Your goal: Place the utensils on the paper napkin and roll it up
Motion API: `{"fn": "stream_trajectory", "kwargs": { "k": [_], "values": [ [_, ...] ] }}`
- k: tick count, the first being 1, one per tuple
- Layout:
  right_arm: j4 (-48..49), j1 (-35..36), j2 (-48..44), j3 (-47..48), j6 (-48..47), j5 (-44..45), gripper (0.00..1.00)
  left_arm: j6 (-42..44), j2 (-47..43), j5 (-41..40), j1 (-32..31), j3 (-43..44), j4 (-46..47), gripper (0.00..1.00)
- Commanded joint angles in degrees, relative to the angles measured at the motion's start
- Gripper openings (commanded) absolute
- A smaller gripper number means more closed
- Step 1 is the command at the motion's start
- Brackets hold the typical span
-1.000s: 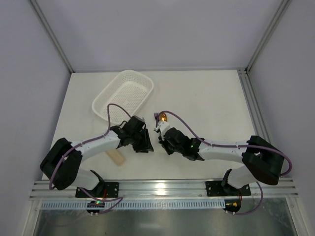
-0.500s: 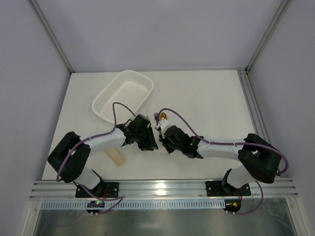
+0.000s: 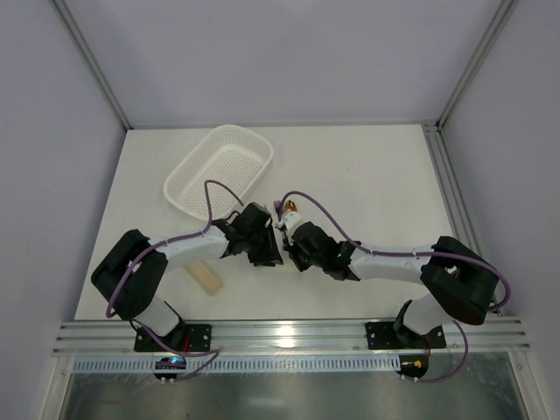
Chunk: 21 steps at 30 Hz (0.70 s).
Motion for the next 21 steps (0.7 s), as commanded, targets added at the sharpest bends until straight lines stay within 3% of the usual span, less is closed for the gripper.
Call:
{"fn": "stream_trajectory", "kwargs": {
  "k": [1, 9, 17, 21],
  "values": [
    [1.5, -0.2, 0.0, 2.8, 0.9, 0.9, 0.08, -0.7, 0.9, -1.6, -0.2, 2.2, 1.6, 0.31],
    [-4.3, -1.6, -3.1, 4.3, 6.5, 0.7, 0.27, -0.4, 3.2, -2.0, -0.2, 3.4, 1.4, 0.31],
    [-16.3, -10.8, -6.4, 5.2, 19.6, -2.3, 0.4, 0.0, 4.5, -2.1, -0.3, 5.5, 1.0, 0.3],
    [-17.2, -13.1, -8.2, 2.8, 26.7, -4.6, 0.61, 0.0, 5.4, -1.7, -0.2, 6.4, 1.0, 0.31]
  ]
}}
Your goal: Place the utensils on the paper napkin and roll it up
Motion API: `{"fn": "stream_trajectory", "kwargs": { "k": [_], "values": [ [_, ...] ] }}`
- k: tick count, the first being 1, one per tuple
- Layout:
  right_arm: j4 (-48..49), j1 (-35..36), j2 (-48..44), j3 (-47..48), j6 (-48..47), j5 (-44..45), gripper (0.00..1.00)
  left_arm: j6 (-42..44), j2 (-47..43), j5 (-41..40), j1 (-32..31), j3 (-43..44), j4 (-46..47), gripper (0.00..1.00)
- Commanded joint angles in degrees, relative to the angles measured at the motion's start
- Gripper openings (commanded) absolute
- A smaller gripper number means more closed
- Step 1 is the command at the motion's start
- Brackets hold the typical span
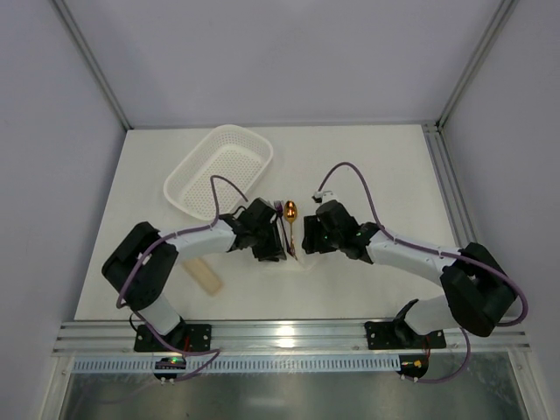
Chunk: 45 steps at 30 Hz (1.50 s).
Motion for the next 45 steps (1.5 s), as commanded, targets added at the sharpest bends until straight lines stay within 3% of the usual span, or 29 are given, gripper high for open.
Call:
{"fn": "stream_trajectory", "kwargs": {
  "k": [1, 3, 10, 23, 38, 45],
  "values": [
    [-2.9, -0.9, -3.4, -0.7, 10.2, -1.9, 0.63, -0.2, 1.0, -0.2, -0.3, 2.5, 1.2, 0.31],
    [-3.7, -1.4, -4.0, -0.8, 13.1, -1.2, 0.71, -0.2, 1.8, -0.3, -0.2, 2.9, 1.3, 0.3],
    [-6.9, -3.9, -3.0, 1.0, 22.1, 0.2, 0.8, -0.5, 3.6, 0.4, -0.5, 4.4, 1.6, 0.3],
    [-12.5, -5.6, 2.2, 2.2, 32.8, 4.1, 0.82, -0.9, 4.7, -0.4, -1.1, 5.3, 1.1, 0.29],
    [-2.1, -5.5, 0.1, -6.8, 44.9, 0.9, 0.82, -1.5, 5.1, -0.6, -1.6, 4.9, 1.7, 0.29],
    [5.4, -5.7, 0.5, -9.0, 46.2, -0.3, 0.82, -1.5, 4.6, -0.7, -1.6, 4.9, 1.4, 0.29]
  ]
}}
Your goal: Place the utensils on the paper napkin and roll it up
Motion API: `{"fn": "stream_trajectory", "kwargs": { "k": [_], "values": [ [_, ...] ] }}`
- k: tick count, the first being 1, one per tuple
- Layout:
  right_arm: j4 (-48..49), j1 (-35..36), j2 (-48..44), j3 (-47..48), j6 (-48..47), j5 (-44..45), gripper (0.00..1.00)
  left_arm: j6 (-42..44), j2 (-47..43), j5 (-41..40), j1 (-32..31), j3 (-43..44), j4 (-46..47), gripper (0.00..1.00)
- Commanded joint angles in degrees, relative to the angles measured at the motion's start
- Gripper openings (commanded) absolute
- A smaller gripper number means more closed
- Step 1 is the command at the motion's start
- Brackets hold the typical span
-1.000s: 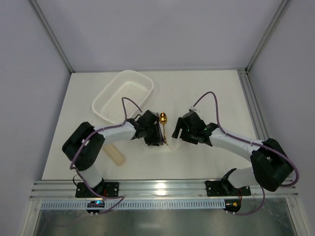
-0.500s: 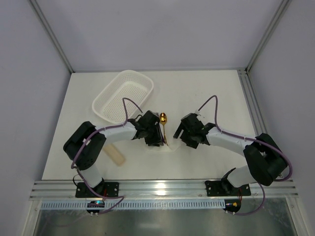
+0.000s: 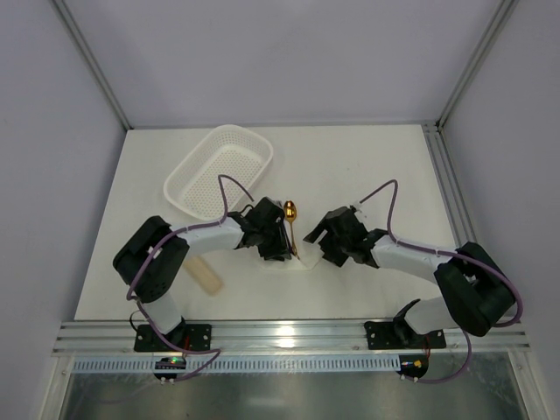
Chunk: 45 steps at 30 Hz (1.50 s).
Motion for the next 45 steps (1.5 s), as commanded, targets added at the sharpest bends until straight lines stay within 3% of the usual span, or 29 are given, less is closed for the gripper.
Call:
{"fn": "stream_trajectory", "kwargs": {
  "k": [1, 12, 22, 31, 45],
  "values": [
    [4.9, 0.0, 0.4, -2.5, 1.6, -0.6, 0.82, -0.1, 0.0, -0.8, -0.4, 1.4, 1.0, 0.29],
    [26.2, 0.0, -4.7, -8.9, -15.3, -3.6, 0.82, 0.0, 0.4, -0.8, -0.4, 1.7, 0.5, 0.29],
    [33.8, 0.0, -6.0, -11.2, -28.3, -11.3, 0.81, 0.1, 1.2, -1.3, -0.3, 2.6, -0.4, 0.29],
    [31.5, 0.0, -8.8, -11.9, -32.2, -13.0, 0.77, 0.0, 0.8, -1.5, -0.5, 4.0, -1.8, 0.29],
    [24.0, 0.0, -10.7, -12.0, -29.5, -9.7, 0.77, -0.5, 3.1, -1.1, -1.7, 6.9, -1.8, 0.29]
  ]
}}
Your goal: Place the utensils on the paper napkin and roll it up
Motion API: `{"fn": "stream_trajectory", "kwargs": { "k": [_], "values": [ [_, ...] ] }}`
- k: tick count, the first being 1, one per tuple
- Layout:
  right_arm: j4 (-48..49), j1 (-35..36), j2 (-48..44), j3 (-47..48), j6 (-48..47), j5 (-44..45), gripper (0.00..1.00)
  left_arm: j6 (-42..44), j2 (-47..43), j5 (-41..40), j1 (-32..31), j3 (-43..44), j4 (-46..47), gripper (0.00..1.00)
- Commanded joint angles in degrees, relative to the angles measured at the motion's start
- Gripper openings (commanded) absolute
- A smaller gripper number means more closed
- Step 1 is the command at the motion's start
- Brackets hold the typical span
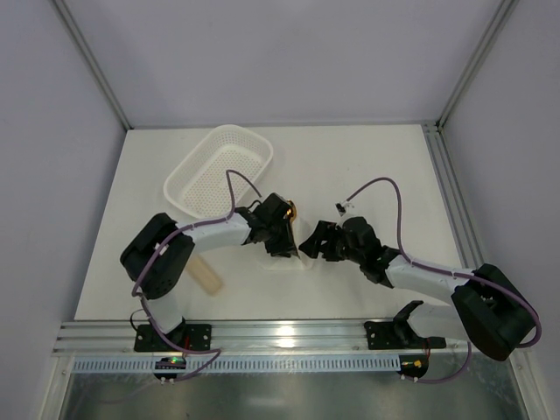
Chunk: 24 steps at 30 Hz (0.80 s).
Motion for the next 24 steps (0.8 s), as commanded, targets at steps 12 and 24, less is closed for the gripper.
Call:
{"fn": "stream_trajectory", "kwargs": {
  "k": [12, 24],
  "values": [
    [4.0, 0.0, -3.7, -1.2, -3.1, 0.0, 0.6, -0.4, 2.0, -1.4, -0.3, 2.7, 0.0, 0.28],
    [3.6, 0.0, -6.1, -1.5, -8.4, 0.1, 0.56, -0.4, 2.2, -1.4, -0.2, 2.7, -0.1, 0.29]
  ]
}}
